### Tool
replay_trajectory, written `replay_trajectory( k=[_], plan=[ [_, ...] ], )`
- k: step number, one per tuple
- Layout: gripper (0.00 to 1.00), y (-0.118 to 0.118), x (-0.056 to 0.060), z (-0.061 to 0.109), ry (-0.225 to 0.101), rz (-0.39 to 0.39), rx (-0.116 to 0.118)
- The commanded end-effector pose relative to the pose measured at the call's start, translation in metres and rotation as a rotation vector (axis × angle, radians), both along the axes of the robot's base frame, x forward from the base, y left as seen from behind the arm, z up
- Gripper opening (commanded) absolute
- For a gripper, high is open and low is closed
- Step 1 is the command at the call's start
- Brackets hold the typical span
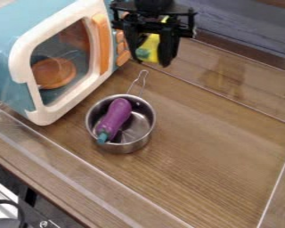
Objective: Put the banana in the silver pot
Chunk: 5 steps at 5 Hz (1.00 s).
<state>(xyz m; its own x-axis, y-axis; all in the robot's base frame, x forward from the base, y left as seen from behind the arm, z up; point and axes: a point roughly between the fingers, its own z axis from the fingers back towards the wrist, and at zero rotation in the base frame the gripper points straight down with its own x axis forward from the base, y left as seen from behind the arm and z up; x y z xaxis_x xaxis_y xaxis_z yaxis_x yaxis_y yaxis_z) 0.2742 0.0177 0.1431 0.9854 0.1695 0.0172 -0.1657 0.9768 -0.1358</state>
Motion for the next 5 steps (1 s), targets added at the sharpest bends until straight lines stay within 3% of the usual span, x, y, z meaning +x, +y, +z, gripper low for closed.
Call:
replay_trajectory(
  k=[1,5],
  plan=[
    [0.00,0.004,-0.008,0.012,-0.043,-0.004,0.012],
    [0.00,0.006,-0.031,0.003,-0.029,-0.036,0.024]
  ],
)
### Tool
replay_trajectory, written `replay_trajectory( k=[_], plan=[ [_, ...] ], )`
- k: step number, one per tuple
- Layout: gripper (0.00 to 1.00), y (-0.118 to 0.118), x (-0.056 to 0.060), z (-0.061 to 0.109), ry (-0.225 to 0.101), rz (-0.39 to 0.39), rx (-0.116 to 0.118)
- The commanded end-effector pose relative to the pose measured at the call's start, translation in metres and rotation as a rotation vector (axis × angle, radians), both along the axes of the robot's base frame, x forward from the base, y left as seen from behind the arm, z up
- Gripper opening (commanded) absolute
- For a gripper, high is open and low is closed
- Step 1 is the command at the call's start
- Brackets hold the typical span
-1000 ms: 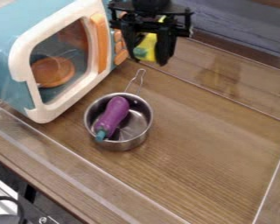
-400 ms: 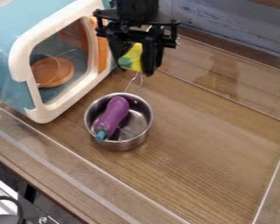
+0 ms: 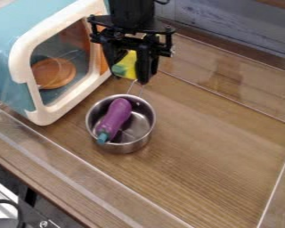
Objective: Put the banana in the silver pot
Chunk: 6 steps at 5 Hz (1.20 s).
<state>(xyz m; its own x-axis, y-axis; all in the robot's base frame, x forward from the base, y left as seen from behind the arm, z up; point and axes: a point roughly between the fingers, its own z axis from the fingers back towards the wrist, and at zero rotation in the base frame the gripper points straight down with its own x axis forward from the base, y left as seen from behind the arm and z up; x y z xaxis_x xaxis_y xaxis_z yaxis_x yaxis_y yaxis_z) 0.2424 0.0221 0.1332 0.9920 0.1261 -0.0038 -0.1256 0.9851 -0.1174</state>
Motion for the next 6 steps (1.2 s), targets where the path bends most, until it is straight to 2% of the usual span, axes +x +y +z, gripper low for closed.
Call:
replay_trajectory(
  k=[1,6],
  plan=[
    [0.00,0.002,0.001,0.011,-0.049,0.007,0.009],
    [0.00,0.001,-0.001,0.001,-0.030,0.014,0.014]
  ],
)
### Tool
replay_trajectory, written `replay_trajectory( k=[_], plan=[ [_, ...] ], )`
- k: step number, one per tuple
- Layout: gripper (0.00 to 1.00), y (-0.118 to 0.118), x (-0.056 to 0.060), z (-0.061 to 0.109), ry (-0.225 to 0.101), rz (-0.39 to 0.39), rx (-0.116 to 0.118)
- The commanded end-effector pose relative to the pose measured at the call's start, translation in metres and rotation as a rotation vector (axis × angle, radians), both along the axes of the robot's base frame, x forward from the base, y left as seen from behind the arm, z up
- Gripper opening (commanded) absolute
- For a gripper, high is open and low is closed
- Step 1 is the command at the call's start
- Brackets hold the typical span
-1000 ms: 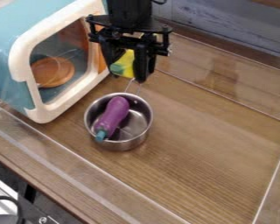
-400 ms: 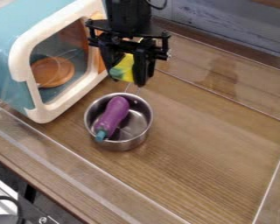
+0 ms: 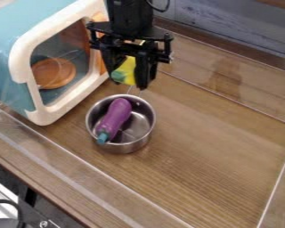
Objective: Put the banana in the silver pot
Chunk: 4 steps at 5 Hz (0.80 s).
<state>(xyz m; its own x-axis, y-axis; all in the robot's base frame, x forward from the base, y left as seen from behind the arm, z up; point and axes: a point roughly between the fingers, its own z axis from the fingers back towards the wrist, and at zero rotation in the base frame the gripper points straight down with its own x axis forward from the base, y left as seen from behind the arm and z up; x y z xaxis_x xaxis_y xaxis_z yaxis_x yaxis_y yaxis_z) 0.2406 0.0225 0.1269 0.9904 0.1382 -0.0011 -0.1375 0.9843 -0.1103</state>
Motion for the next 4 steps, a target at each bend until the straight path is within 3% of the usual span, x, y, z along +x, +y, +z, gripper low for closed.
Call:
replay_trajectory(
  k=[1,4],
  plan=[
    [0.00,0.0009,0.0005,0.0055,-0.024,0.003,0.007],
    [0.00,0.0011,-0.0006,0.0016,-0.013,0.011,0.010]
  ],
)
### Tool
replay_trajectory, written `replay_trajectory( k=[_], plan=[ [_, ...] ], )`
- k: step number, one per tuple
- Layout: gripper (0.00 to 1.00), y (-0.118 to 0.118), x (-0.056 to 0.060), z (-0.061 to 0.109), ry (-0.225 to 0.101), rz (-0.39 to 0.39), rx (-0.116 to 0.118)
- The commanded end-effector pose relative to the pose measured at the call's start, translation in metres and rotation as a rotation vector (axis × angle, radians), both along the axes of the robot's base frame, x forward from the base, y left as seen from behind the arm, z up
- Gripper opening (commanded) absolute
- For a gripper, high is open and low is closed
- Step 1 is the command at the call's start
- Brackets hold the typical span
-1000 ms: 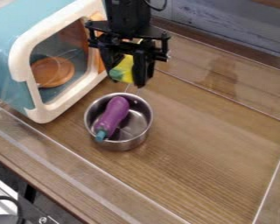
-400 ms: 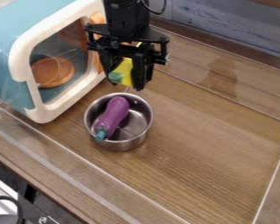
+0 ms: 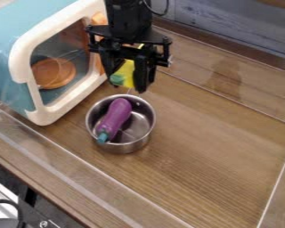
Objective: Put the banana in the silver pot
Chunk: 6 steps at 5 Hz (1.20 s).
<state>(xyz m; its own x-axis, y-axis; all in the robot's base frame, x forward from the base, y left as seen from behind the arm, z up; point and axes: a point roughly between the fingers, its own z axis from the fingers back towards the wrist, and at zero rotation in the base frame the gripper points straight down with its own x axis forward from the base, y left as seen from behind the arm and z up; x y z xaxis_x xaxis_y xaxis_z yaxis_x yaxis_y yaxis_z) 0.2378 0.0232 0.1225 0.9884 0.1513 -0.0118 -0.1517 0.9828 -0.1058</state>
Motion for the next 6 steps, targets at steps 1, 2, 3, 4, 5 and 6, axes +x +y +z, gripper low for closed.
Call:
replay_trajectory(
  k=[1,2,3,4,5,6],
  plan=[
    [0.00,0.0007,0.0018,0.0046,-0.021,0.001,0.008],
    [0.00,0.0008,0.0013,0.0035,-0.017,0.005,0.009],
    [0.00,0.0009,0.0009,0.0024,-0.014,0.009,0.010],
    [0.00,0.0008,0.0006,0.0016,-0.011,0.014,0.011],
    [0.00,0.0006,0.0002,0.0008,-0.009,0.017,0.012],
    [1.00,0.0003,0.0002,0.0002,-0.007,0.021,0.013]
  ],
)
